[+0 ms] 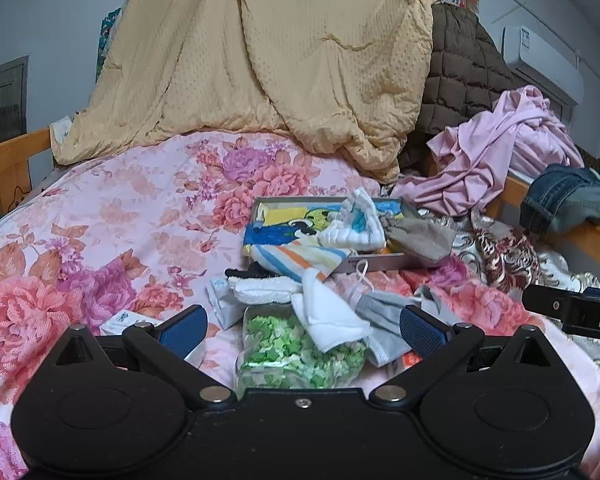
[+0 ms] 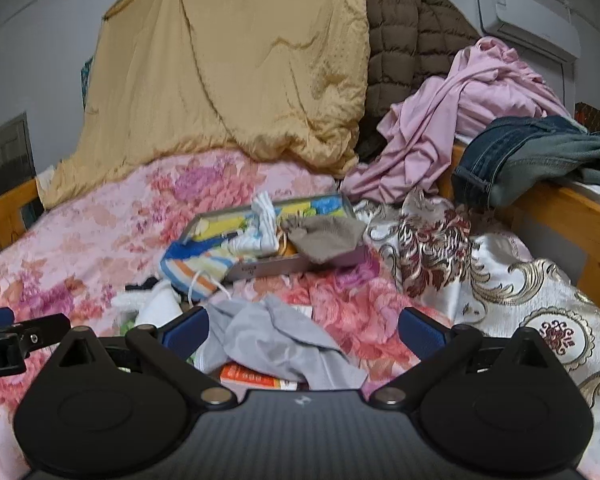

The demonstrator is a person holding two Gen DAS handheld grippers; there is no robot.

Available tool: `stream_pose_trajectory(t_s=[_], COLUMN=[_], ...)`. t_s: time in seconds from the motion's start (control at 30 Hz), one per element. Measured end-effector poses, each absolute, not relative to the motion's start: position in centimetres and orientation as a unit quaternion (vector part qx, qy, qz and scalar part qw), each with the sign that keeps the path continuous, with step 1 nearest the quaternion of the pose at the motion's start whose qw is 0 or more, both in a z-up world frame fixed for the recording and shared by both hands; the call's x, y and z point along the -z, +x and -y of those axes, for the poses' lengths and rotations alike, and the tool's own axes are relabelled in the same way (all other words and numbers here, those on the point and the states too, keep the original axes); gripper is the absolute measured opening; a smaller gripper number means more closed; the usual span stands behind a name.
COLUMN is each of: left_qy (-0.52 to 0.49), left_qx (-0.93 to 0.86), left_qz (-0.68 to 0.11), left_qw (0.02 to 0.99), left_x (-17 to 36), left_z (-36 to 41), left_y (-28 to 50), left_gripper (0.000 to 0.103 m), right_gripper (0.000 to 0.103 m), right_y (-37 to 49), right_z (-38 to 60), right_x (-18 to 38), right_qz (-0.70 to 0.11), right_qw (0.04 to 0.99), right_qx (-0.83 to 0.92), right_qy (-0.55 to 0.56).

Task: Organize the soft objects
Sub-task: 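Pull both tools back from the tray toward the pile of soft items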

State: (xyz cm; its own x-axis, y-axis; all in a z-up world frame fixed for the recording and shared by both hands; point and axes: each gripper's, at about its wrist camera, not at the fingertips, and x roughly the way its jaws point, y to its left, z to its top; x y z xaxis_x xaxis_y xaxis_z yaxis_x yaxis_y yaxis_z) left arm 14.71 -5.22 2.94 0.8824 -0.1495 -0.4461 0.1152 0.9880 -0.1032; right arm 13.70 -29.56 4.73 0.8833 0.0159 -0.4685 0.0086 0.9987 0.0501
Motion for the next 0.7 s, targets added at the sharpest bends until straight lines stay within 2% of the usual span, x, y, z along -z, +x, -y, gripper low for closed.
stream_pose_trajectory(t_s=[0.27, 0.7], left_qy=[-0.028, -0.043], left_qx=[0.067, 0.051], left_qz=[-0.264, -0.29], left_qw=[0.962, 0.955], left_x=[-0.4, 1.5], left_z=[4.4, 3.3], left_y=[14.9, 15.2], left_gripper=[0.102, 0.102], right_gripper=[0.103, 0.103], right_y=[15.4, 15.9], right_z=[29.0, 27.3], right_x=[-3.0, -2.1], right_qz=[-0.315, -0.35], right_qw=[0.949, 0.936], right_qx=[-0.007, -0.023], right_qy=[0.014, -0.024])
